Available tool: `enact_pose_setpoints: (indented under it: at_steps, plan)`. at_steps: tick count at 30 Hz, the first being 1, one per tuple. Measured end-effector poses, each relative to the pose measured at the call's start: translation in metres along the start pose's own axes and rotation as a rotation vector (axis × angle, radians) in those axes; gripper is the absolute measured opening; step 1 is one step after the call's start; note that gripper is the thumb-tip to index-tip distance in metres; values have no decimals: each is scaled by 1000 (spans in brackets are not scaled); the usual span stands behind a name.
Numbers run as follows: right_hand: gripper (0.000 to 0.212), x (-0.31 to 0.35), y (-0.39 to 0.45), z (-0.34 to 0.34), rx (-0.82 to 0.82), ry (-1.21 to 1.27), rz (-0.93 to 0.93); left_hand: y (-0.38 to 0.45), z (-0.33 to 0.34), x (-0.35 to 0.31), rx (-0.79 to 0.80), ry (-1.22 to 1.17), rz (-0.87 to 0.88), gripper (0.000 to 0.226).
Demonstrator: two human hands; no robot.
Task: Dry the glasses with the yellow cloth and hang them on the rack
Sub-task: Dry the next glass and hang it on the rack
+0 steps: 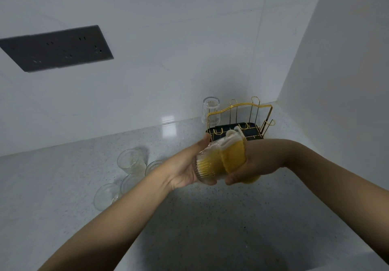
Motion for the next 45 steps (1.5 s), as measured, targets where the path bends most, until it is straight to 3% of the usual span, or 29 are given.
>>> enact_pose_setpoints:
  at_steps: [2,4,7,9,12,15,17,19,21,23,25,28,30,33,35,38,40,42,45]
  plan:
    - [35,1,-3,-3,-27,120,-57,-1,4,0,19,-39,2,65]
    - [28,-5,-4,-13,-128,378,-133,2,3,-9,-8,-26,159,67]
    - [35,-20,-2,-22,-257,767,-184,0,-6,-20,-225,274,431,47]
    - [32,-18,1,-18,-236,840,-210,0,-4,-21,-278,393,493,37]
    - [18,-11,-1,-11,-185,787,-220,1,-6,-21,-276,278,422,45]
    - [27,-5,-3,-7,-171,414,-158,6,0,-11,-173,28,235,67]
    - [23,4,-3,-5,-154,202,-175,5,8,-2,-97,-76,67,60]
    - [15,3,-5,-8,-167,279,-168,3,10,-1,-66,-16,-26,56]
    - [25,-12,-5,-14,-192,483,-146,5,4,-8,-134,100,53,58]
    - [40,-24,-3,-18,-259,694,-130,4,-3,-19,-241,317,268,50]
    - [38,-28,-2,-14,-288,868,-139,3,-2,-24,-310,497,456,37]
    - [29,-26,1,1,-214,863,-119,4,-5,-18,-335,393,441,42]
    - [22,-22,-4,8,-185,753,-102,8,-5,-16,-302,343,352,51]
    - [17,-9,-7,7,-230,176,-79,10,-3,-8,-244,148,157,60]
    - [20,-2,-5,4,-290,-75,-108,9,0,-5,-219,65,42,50]
    - [24,-7,-5,-8,-287,85,-146,11,1,-8,-183,61,41,56]
    - [15,-8,-8,-17,-286,345,-188,12,0,-15,-213,184,186,49]
    - [20,-18,-7,-17,-305,618,-160,10,-3,-19,-294,367,395,35]
    - [18,-23,-2,-10,-291,627,-127,9,-6,-16,-346,356,489,38]
Point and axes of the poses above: each hand's wrist, its own y-axis towards the middle knuckle, its own z-axis out of the palm, x = y × z, the point moved 8 cm from there along y, towards the middle knuckle, and after that the axes turned 9 degrees about x, right-handed, at the moved point
